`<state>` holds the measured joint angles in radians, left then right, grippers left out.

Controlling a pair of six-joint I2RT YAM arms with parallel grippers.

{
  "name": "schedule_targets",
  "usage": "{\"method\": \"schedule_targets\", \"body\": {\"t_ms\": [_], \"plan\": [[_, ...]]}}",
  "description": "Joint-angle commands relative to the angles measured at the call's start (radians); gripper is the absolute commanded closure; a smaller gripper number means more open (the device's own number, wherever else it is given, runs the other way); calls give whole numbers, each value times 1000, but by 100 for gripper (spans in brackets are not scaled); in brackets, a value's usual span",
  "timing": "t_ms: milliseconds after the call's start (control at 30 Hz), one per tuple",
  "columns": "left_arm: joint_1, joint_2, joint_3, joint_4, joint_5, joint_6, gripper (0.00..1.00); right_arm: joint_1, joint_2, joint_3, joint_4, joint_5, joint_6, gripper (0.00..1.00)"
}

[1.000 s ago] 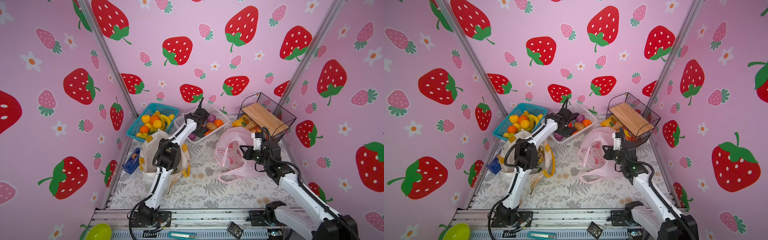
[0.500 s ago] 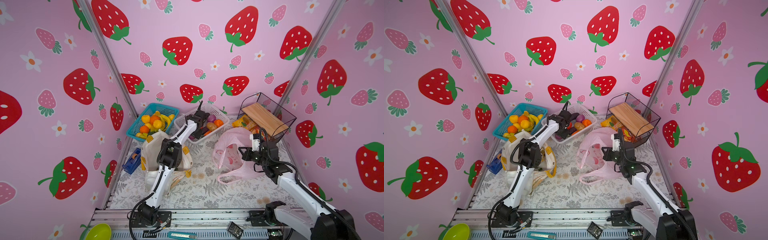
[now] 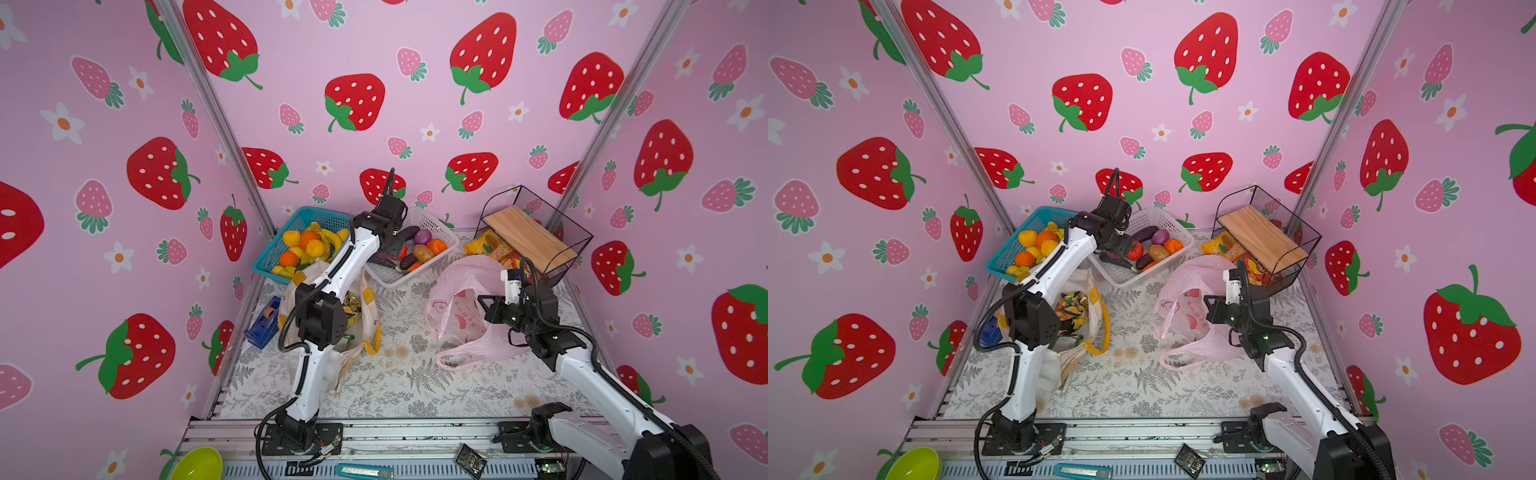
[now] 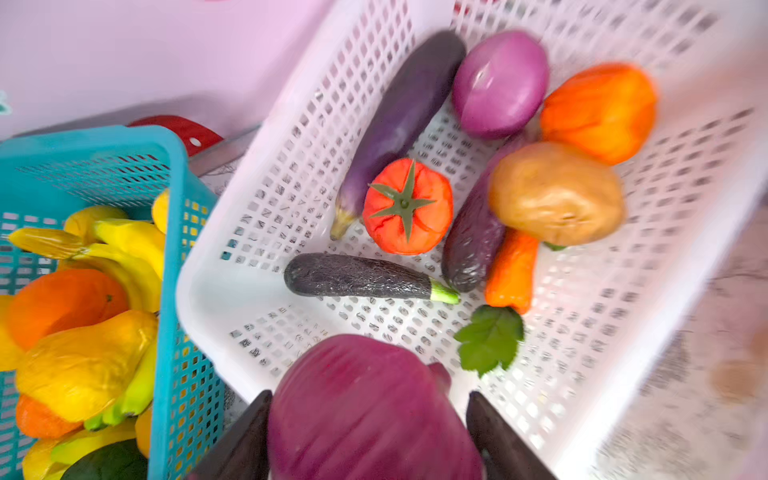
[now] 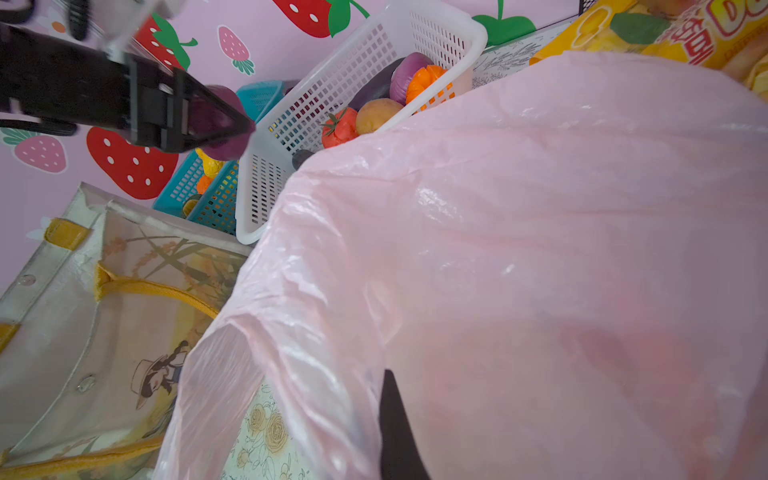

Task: Place the mixed food into the grocery bags and tie them
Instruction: 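Carry the red onion with the left gripper into the pink bag, then open the left gripper inside the bag to release the onion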

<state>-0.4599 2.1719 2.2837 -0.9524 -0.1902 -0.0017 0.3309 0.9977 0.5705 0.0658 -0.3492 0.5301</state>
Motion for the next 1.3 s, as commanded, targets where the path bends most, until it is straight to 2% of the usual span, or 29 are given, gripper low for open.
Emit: {"method": "schedule_targets", "body": {"t_ms": [0, 267, 400, 500, 600, 733, 867, 933, 1067, 1100, 1267], "plan": [[-30, -148, -155, 104, 120, -56, 62, -12, -15, 3, 4, 8, 13, 100], [-170, -623, -828, 486, 361, -164, 64, -52, 12, 25, 21, -78, 36, 100], [-290, -762, -1013, 649, 496, -197, 65, -60, 36, 42, 24, -107, 26, 100], [-403, -761, -1021, 714, 527, -194, 65, -62, 51, 49, 29, -128, 25, 100], [-463, -688, -976, 737, 550, -191, 65, -62, 53, 54, 26, -152, 26, 100], [-470, -541, -886, 707, 552, -223, 65, -62, 32, 63, -2, -162, 20, 100], [-465, -441, -836, 668, 479, -207, 65, -62, -5, 72, -50, -138, -2, 100], [-454, -397, -819, 659, 455, -203, 64, -62, -11, 71, -50, -158, -4, 100], [-430, -319, -782, 618, 336, -208, 64, -62, -7, 67, -41, -220, 5, 100], [-430, -303, -775, 614, 293, -209, 64, -62, -11, 60, -26, -232, 22, 100], [-433, -250, -792, 706, 259, -298, 63, -62, -24, -12, 155, -324, 205, 100]]}}
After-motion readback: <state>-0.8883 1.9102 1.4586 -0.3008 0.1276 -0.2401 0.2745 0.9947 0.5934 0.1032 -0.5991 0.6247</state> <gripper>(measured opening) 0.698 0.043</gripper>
